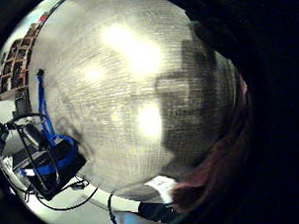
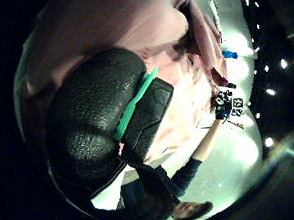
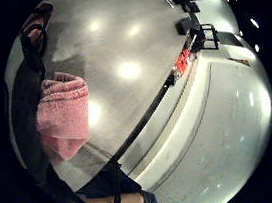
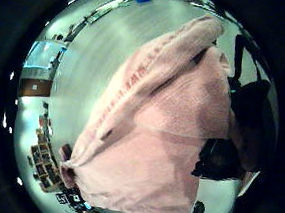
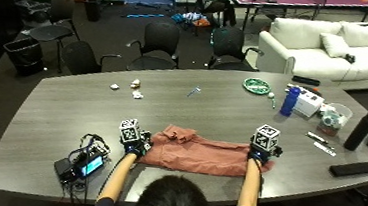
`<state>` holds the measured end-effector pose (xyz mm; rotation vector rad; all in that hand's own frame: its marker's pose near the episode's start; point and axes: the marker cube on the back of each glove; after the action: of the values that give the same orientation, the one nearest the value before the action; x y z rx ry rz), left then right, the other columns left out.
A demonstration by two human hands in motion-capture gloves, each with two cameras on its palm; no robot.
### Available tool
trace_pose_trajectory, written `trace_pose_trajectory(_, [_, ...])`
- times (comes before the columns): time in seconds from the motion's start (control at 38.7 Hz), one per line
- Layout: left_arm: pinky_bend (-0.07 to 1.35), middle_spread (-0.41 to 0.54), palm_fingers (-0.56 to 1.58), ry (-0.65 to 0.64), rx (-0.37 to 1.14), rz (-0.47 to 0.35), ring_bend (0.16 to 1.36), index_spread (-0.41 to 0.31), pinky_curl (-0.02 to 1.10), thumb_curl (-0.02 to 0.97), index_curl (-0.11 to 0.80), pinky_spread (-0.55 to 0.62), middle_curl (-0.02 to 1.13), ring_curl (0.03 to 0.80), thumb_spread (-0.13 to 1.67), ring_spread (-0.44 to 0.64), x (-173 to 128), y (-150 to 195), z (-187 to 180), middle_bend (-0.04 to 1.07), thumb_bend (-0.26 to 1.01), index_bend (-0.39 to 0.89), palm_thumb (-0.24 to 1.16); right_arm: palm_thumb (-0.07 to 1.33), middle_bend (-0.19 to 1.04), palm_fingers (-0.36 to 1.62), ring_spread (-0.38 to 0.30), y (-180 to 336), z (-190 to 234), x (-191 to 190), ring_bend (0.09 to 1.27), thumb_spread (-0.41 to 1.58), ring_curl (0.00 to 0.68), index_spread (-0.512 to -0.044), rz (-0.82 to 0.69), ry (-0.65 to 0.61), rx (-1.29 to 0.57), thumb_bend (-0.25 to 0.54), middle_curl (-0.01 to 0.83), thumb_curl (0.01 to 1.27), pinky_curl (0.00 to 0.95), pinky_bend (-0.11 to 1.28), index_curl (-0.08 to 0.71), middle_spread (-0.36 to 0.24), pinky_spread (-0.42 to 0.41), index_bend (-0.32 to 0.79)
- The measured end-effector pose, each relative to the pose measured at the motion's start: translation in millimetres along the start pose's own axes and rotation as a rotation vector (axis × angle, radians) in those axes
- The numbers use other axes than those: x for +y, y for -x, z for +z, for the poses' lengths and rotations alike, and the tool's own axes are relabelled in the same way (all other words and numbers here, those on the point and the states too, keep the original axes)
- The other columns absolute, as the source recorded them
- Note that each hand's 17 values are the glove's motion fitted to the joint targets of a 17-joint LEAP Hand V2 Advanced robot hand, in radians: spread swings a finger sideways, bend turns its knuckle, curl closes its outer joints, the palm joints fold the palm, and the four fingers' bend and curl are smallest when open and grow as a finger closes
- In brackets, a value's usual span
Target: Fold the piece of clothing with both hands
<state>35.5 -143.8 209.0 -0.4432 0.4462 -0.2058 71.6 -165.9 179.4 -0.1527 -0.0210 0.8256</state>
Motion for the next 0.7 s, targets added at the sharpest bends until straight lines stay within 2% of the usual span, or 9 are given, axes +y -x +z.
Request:
trace_pose_trajectory(0.18, [0.67, 0.251, 0.06, -0.086, 0.012, -0.004, 0.84, -0.032, 0.41, 0.249, 0.150, 0.22, 0.30, 0.369, 1.19, 0.22, -9, 6, -11, 0.23, -0.02, 0.06, 0.04, 1.00, 0.30, 1.30, -0.262, -32, -53, -1, 0.56, 0.32, 0.454, -0.245, 0.030, -0.077, -0.019, -0.031, 0.498, 0.70, 0.363, 0.53, 0.394, -0.225, -0.377, 0.21])
trace_pose_trajectory(0.31, [0.67, 0.248, 0.07, -0.074, 0.039, -0.018, 0.85, -0.029, 0.40, 0.247, 0.143, 0.22, 0.31, 0.361, 1.19, 0.22, 0, 10, -24, 0.23, -0.02, 0.08, 0.03, 1.00, 0.31, 1.30, -0.262, -19, -104, 11, 0.55, 0.30, 0.457, -0.244, -0.008, -0.106, -0.046, -0.033, 0.503, 0.71, 0.367, 0.52, 0.414, -0.227, -0.375, 0.20])
trace_pose_trajectory(0.44, [0.67, 0.238, 0.07, -0.088, 0.081, 0.041, 0.84, -0.027, 0.39, 0.247, 0.140, 0.22, 0.32, 0.353, 1.19, 0.22, 14, 8, -46, 0.24, -0.02, 0.08, 0.03, 1.00, 0.31, 1.32, -0.265, 36, -160, 37, 0.55, 0.27, 0.461, -0.244, -0.077, -0.157, -0.017, -0.034, 0.510, 0.72, 0.372, 0.52, 0.434, -0.229, -0.376, 0.21])
trace_pose_trajectory(0.54, [0.66, 0.235, 0.08, -0.089, 0.073, -0.019, 0.84, -0.027, 0.39, 0.247, 0.139, 0.22, 0.33, 0.348, 1.19, 0.22, 24, 13, -58, 0.23, -0.02, 0.09, 0.02, 1.00, 0.32, 1.33, -0.268, 86, -192, 76, 0.55, 0.25, 0.468, -0.245, -0.173, -0.173, -0.022, -0.032, 0.516, 0.73, 0.380, 0.52, 0.447, -0.232, -0.372, 0.21])
trace_pose_trajectory(0.62, [0.66, 0.233, 0.08, -0.165, 0.077, -0.017, 0.84, -0.027, 0.39, 0.247, 0.138, 0.22, 0.33, 0.344, 1.19, 0.22, 22, 15, -67, 0.23, -0.02, 0.09, 0.02, 0.99, 0.33, 1.33, -0.267, 126, -199, 102, 0.55, 0.24, 0.472, -0.243, -0.250, -0.168, -0.019, -0.034, 0.519, 0.73, 0.386, 0.52, 0.457, -0.236, -0.372, 0.22])
trace_pose_trajectory(0.7, [0.66, 0.227, 0.09, -0.162, 0.090, 0.017, 0.85, -0.026, 0.38, 0.248, 0.139, 0.22, 0.33, 0.343, 1.20, 0.22, 31, 17, -73, 0.23, -0.01, 0.08, 0.04, 0.99, 0.33, 1.33, -0.267, 192, -191, 140, 0.56, 0.23, 0.477, -0.248, -0.371, -0.148, -0.012, -0.034, 0.523, 0.74, 0.392, 0.53, 0.466, -0.243, -0.371, 0.22])
